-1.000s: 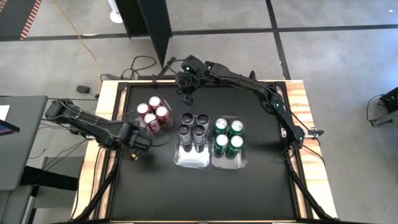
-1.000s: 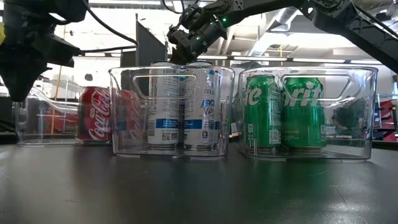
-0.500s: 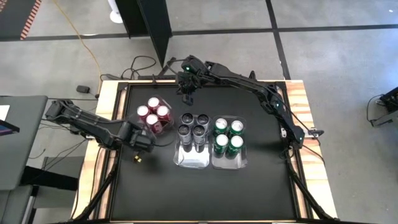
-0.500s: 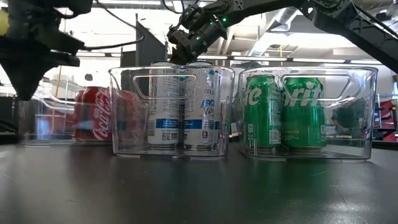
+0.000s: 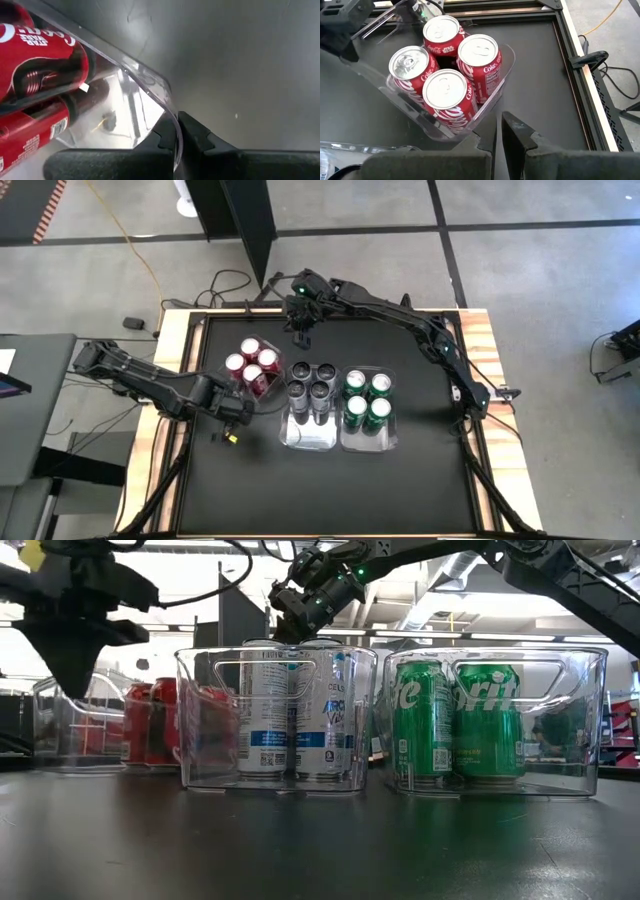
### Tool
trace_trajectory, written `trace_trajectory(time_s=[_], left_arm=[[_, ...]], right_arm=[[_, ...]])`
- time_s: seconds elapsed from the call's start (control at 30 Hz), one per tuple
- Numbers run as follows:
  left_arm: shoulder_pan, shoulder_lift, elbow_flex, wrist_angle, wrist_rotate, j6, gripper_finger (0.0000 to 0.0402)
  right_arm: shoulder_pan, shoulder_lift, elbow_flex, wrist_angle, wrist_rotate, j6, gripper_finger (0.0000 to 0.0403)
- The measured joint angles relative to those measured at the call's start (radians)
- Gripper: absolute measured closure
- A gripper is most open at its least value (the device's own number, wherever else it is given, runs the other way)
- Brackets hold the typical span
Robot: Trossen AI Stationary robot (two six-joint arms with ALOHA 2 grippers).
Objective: Sort soda cans
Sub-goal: Adjust the left transparent bin
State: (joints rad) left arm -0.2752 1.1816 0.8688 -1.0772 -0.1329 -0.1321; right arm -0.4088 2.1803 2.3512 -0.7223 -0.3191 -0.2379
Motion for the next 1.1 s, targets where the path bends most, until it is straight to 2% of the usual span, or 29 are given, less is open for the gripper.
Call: trace_trajectory(time_s=[0.37, 0.6, 0.8, 1.1], left_arm=[[0.000, 0.000, 0.000, 0.171, -0.005, -0.025, 0.0400], [0.000, 0.000, -0.011, 0.236, -0.010, -0.091, 0.0400], [-0.004, 0.054, -0.017, 0.263, -0.001, -0.112, 0.0399], [-0.003, 0.116, -0.022, 0.291, 0.011, -0.096, 0.0358]], right_arm=[[0.000, 0.000, 0.000, 0.000, 0.000, 0.000, 0.0355], [0.000, 0.000, 0.000, 0.000, 0.000, 0.000, 0.0355], [0.000, 0.000, 0.000, 0.000, 0.000, 0.000, 0.0355], [0.000, 0.000, 0.000, 0.000, 0.000, 0.000, 0.0355]])
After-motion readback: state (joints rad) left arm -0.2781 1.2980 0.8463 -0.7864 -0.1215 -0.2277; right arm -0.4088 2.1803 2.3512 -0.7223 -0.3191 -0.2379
